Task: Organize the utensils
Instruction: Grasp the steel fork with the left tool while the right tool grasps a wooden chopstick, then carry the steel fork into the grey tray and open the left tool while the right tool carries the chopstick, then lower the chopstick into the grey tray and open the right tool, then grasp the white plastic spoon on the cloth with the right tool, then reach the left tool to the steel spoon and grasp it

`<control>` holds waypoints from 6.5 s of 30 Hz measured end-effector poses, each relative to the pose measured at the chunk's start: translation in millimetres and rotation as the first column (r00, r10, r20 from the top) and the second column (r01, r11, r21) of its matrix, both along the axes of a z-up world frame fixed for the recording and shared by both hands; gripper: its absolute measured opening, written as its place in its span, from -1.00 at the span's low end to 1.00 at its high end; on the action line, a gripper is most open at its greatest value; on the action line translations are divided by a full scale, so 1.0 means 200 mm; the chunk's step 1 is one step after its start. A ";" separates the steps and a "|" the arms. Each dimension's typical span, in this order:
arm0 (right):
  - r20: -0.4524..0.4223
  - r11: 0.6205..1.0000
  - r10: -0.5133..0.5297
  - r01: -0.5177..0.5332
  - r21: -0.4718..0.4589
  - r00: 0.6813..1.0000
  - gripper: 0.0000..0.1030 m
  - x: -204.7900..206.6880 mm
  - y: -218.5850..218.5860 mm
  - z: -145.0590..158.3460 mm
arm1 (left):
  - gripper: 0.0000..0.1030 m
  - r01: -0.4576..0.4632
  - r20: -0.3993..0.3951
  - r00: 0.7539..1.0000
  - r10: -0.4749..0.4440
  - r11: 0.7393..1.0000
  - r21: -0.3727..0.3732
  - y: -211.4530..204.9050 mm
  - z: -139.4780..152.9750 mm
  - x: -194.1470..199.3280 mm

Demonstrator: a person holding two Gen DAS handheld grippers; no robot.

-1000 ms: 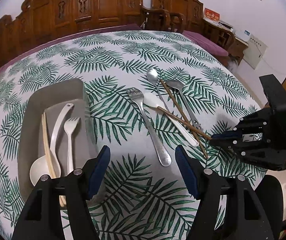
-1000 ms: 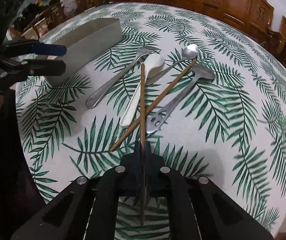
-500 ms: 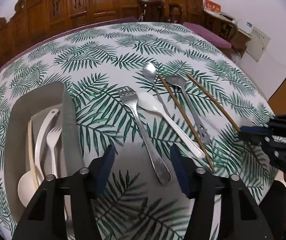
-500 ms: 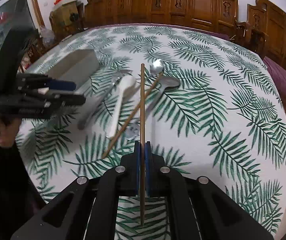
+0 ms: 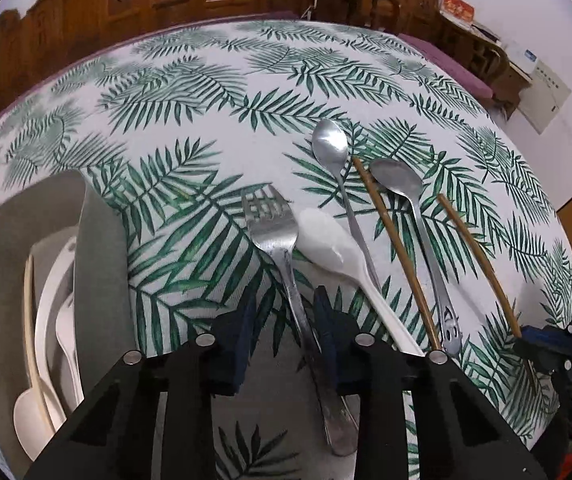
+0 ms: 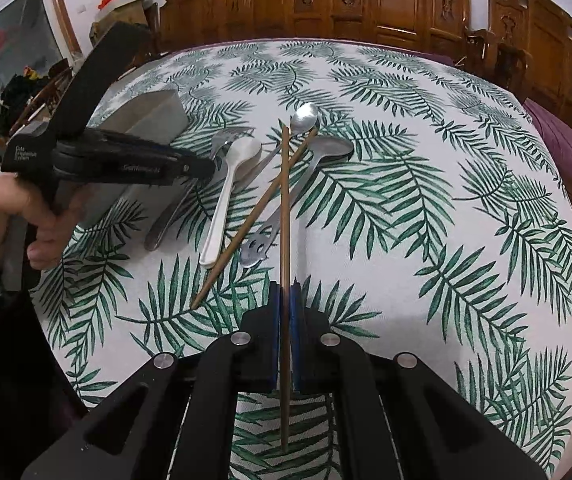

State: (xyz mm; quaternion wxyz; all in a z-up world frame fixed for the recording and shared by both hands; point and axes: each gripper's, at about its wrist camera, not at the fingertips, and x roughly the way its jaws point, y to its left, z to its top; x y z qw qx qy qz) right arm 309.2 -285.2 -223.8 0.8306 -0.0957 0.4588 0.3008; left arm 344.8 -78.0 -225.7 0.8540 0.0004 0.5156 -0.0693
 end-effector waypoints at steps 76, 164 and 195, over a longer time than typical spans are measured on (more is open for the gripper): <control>0.086 0.995 -0.036 0.028 0.094 0.996 -0.89 -0.09 0.44 0.30 | -0.89 -0.113 0.096 0.989 0.114 0.993 -0.024 0.58 0.19 -0.25; 0.114 0.989 -0.125 0.115 0.093 0.986 -0.69 -0.16 0.51 0.27 | 0.58 -0.028 0.302 0.953 0.017 0.999 0.032 0.66 0.54 -0.91; 0.015 0.991 -0.087 0.088 -0.098 0.996 -0.78 0.15 0.57 -0.08 | 0.58 -0.042 0.252 0.966 0.052 0.998 -0.043 0.45 0.42 -0.82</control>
